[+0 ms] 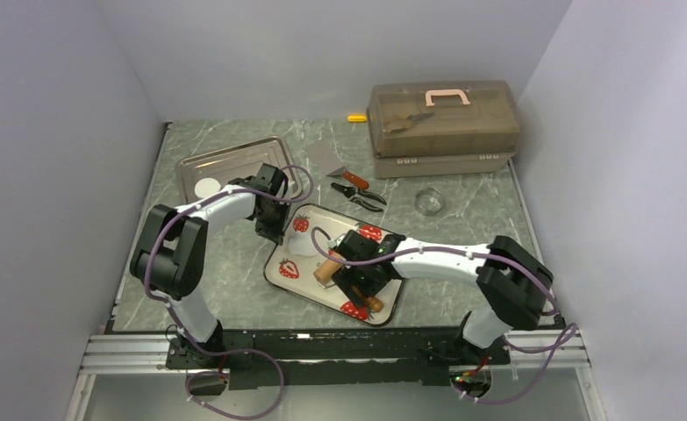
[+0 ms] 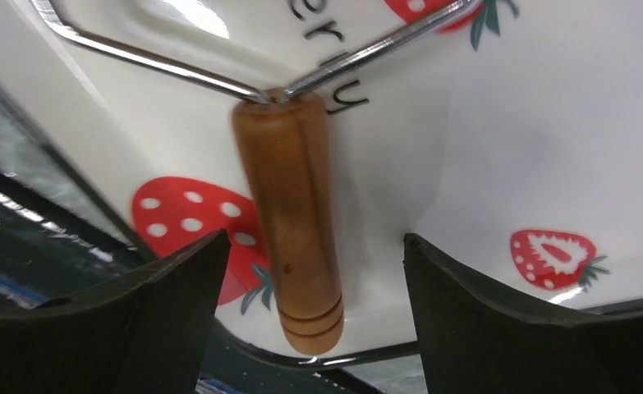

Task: Roll out the dumpling wrappers from the dough

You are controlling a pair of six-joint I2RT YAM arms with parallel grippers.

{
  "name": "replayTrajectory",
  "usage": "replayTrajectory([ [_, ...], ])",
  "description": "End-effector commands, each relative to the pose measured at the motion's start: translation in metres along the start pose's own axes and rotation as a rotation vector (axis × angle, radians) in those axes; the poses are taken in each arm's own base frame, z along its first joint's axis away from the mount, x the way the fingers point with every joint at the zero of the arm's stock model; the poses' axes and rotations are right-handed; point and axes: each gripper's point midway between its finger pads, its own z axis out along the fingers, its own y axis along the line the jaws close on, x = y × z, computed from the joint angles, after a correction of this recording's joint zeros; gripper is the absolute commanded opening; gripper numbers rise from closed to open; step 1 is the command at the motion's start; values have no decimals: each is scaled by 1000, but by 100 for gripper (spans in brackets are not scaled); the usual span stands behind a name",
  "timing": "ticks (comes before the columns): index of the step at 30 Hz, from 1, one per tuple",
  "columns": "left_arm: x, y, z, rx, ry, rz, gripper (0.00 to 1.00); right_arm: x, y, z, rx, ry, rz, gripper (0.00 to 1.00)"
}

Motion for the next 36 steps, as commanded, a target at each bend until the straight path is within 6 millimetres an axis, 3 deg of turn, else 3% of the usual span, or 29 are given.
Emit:
replayTrajectory([
  [1,-17,1,-7,-3,-86,29,0,13,-8,18,47,61,69,73],
  [4,-24,-10,-16,60,-107,67,3,16,-11,18,63,83,86,41],
  [9,-34,-33,-43,184,-190,161,43,-16,4,-12,-43,-7,95,0],
  [11,-37,-40,-55,221,-218,199,52,-26,12,-27,-121,-13,100,0],
  [15,-47,-53,-87,287,-300,333,55,-44,20,-60,-287,-12,177,0],
  [19,-58,-85,-146,476,-420,528,56,-66,20,-93,-515,-42,351,0],
  [23,-46,-113,-201,677,-444,837,59,-73,32,-101,-672,-27,448,0],
  [28,-62,-126,-242,491,-599,1194,57,-91,24,-114,-760,-70,561,0],
  [30,-67,-140,-251,432,-696,1352,58,-104,22,-124,-790,-120,574,0],
  [31,-61,-150,-249,422,-718,1451,64,-108,23,-128,-810,-133,576,0],
  [32,-49,-159,-240,441,-711,1556,85,-111,25,-132,-826,-141,580,0],
  [33,-36,-168,-233,465,-707,1652,98,-115,25,-136,-837,-159,581,0],
  [36,-12,-196,-223,573,-737,1777,99,-125,29,-146,-878,-216,594,0],
])
